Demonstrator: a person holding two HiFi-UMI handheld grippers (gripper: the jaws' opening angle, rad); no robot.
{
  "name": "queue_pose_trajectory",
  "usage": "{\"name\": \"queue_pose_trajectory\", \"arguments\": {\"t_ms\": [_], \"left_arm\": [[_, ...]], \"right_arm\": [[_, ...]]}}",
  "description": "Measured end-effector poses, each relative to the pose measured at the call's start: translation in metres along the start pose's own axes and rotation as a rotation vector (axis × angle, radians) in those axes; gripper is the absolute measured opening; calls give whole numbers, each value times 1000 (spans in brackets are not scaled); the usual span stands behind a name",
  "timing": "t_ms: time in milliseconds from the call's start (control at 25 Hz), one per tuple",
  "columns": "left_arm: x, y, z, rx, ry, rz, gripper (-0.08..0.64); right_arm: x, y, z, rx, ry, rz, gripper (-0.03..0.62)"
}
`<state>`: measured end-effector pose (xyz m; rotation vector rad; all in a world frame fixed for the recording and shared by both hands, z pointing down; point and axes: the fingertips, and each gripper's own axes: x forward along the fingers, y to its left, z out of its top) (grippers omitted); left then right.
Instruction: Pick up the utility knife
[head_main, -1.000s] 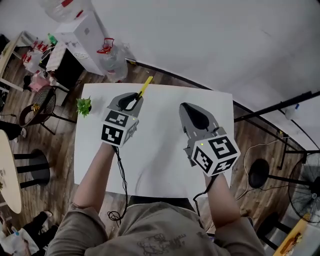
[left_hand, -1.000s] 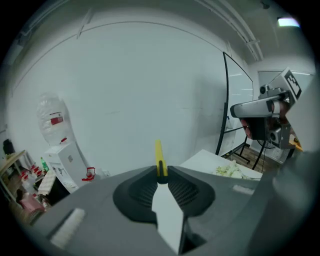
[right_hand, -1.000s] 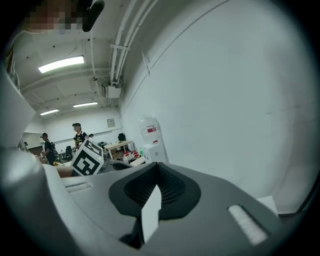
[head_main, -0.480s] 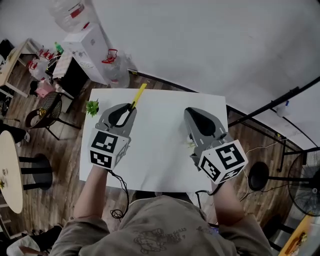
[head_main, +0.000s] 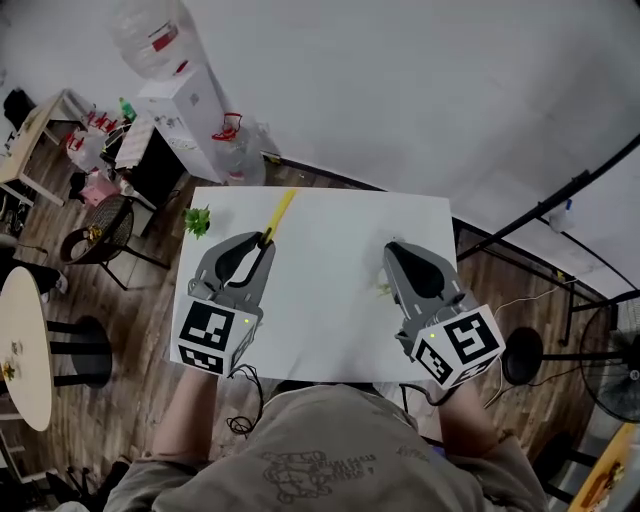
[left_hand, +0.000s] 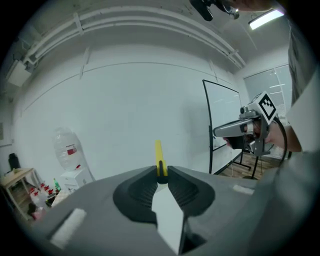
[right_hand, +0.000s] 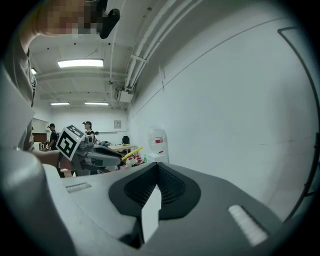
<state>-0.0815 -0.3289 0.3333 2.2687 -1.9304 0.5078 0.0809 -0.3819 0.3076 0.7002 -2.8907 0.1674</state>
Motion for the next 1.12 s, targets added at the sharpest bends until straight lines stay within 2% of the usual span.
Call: {"name": "queue_pose_trajectory", "arguments": {"t_ms": [80,200,440,1120], "left_arm": [[-8,0,-1,-49,-12,31,66],[-15,-9,-9,-95,-9,26,66],[-22,-10,-22,-87,25,16,66],[-24,-16,-24,-80,26,-2,66]], "right_arm": [[-6,3,-4,-8,14,1,28],[-14,6,-15,-8,46,3,28],[-15,9,-27,18,73,-8,28],[-19,11,-34,39,81,-29,28]]}}
